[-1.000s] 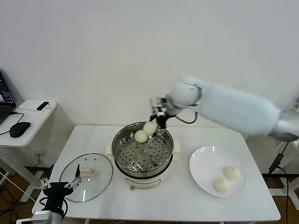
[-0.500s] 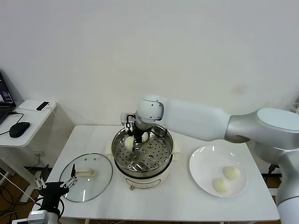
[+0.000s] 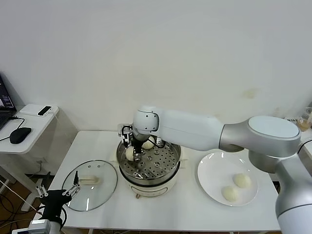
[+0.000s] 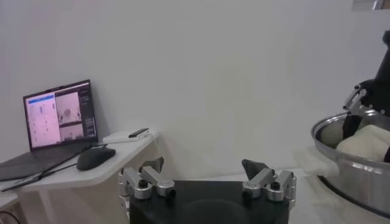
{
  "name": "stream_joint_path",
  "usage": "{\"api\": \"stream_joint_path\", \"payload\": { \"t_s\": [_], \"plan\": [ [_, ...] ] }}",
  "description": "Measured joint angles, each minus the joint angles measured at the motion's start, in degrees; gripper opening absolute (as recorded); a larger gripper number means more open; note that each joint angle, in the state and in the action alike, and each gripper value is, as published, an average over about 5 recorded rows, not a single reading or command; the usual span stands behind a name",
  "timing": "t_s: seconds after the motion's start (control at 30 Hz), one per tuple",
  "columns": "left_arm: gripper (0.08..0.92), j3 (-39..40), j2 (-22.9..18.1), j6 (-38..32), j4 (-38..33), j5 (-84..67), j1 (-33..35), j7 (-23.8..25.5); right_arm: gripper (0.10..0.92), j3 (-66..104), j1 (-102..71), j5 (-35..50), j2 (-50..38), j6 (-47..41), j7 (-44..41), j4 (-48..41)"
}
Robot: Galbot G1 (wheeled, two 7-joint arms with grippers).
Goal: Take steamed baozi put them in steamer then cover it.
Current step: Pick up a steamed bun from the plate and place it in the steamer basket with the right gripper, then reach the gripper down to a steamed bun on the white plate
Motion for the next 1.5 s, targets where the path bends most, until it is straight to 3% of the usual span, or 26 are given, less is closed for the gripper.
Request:
{"api": "stream_joint_path", "payload": {
  "t_s": [0.1,0.5,1.0,1.5],
  "plan": [
    [0.823,0.26,0.04,0.0,0.06,0.01,-0.11,0.03,0.814,0.21,0.58,0.18,-0.41,0.32,-0.42,0.32],
    [0.823,1.04,0.72,0.36,-0.15,0.03,-0.68,0.28,0.823,0.33,6.86,-0.86,-8.25,3.98,-5.61,7.17],
    [0.823,2.89,1.63,1.0,-1.18,0.13,-0.82,0.49,0.823,0.19,10.53,-10.77,-35.19,14.58,-15.98,21.86],
    [0.823,3.62,1.07,1.04,-0.56,0.42,-1.12,0.55,0.823,-0.16,0.58,-23.86,-57.31,20.66,-17.64,31.75]
  ]
}}
